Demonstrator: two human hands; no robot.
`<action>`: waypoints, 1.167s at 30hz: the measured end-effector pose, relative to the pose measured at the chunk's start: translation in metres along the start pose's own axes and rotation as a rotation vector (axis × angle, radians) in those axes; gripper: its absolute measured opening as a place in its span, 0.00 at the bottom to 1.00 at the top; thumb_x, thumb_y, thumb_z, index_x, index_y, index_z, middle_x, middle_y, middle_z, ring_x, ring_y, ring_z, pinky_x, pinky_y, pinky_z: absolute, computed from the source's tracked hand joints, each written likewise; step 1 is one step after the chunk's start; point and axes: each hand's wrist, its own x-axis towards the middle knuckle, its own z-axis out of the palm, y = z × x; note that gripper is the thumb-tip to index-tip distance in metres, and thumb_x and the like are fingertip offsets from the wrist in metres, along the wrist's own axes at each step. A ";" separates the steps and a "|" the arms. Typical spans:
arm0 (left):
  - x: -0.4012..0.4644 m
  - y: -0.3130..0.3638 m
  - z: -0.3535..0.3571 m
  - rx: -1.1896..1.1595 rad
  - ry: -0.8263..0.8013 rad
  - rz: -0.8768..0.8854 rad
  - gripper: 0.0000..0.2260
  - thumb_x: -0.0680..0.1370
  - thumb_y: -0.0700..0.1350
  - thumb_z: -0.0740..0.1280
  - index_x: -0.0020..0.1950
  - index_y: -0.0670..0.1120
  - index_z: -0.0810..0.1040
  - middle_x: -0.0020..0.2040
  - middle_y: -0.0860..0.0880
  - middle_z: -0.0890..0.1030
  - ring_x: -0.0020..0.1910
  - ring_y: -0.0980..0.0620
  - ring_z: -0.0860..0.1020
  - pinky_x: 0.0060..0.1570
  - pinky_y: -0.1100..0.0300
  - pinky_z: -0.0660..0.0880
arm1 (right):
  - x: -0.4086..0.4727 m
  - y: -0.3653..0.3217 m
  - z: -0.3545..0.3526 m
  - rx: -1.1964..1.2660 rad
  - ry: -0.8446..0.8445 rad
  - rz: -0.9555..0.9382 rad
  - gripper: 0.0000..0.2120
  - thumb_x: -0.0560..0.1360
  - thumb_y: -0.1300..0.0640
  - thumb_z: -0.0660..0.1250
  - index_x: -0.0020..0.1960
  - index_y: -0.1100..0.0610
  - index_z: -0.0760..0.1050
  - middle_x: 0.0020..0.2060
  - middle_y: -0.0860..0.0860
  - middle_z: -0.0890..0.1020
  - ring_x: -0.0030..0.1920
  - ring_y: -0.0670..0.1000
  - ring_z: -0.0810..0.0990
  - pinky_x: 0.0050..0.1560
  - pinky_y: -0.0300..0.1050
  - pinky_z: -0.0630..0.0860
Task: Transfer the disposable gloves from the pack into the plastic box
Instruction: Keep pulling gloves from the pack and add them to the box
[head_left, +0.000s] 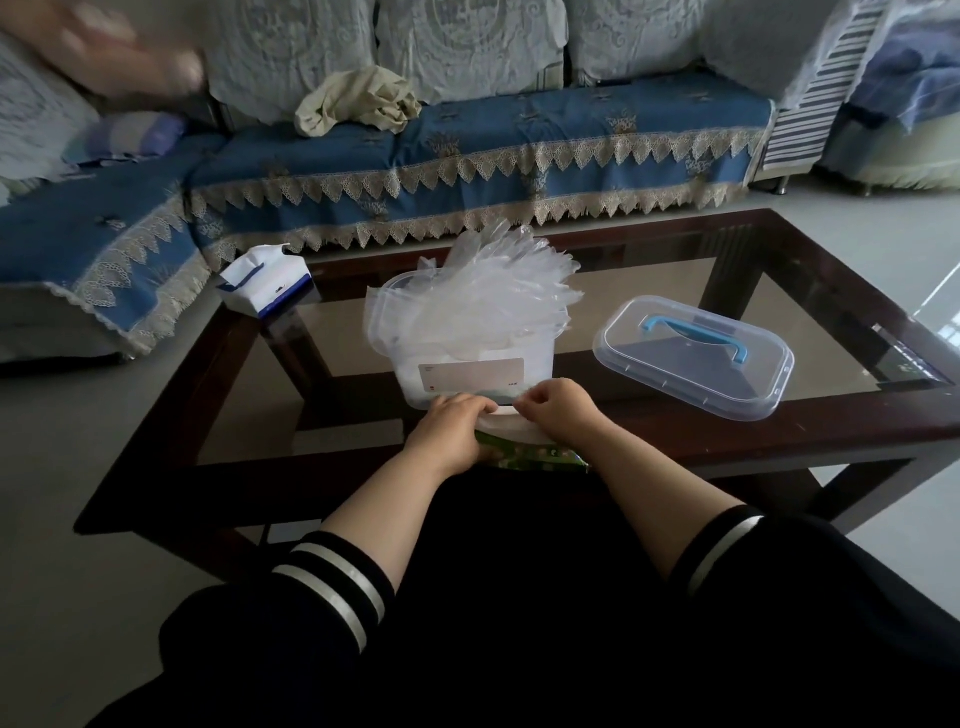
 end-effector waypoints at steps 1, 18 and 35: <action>0.000 0.000 0.000 -0.001 0.005 0.003 0.28 0.71 0.49 0.76 0.69 0.51 0.72 0.68 0.51 0.72 0.69 0.49 0.66 0.68 0.49 0.67 | 0.001 0.003 0.002 -0.039 0.021 -0.040 0.06 0.77 0.53 0.67 0.44 0.54 0.79 0.41 0.49 0.79 0.45 0.49 0.77 0.40 0.40 0.71; -0.002 0.004 0.002 0.032 0.002 0.002 0.36 0.67 0.53 0.79 0.71 0.51 0.68 0.71 0.49 0.70 0.72 0.48 0.64 0.69 0.51 0.65 | -0.004 0.000 0.025 -0.735 0.033 -0.377 0.14 0.79 0.50 0.61 0.63 0.47 0.77 0.65 0.46 0.73 0.62 0.55 0.67 0.55 0.48 0.66; 0.001 0.003 0.001 0.030 -0.021 0.068 0.21 0.70 0.50 0.77 0.62 0.50 0.78 0.58 0.52 0.77 0.60 0.52 0.73 0.60 0.52 0.73 | -0.031 -0.005 -0.014 0.097 0.100 -0.178 0.23 0.75 0.44 0.66 0.64 0.56 0.71 0.52 0.47 0.74 0.54 0.47 0.74 0.53 0.42 0.70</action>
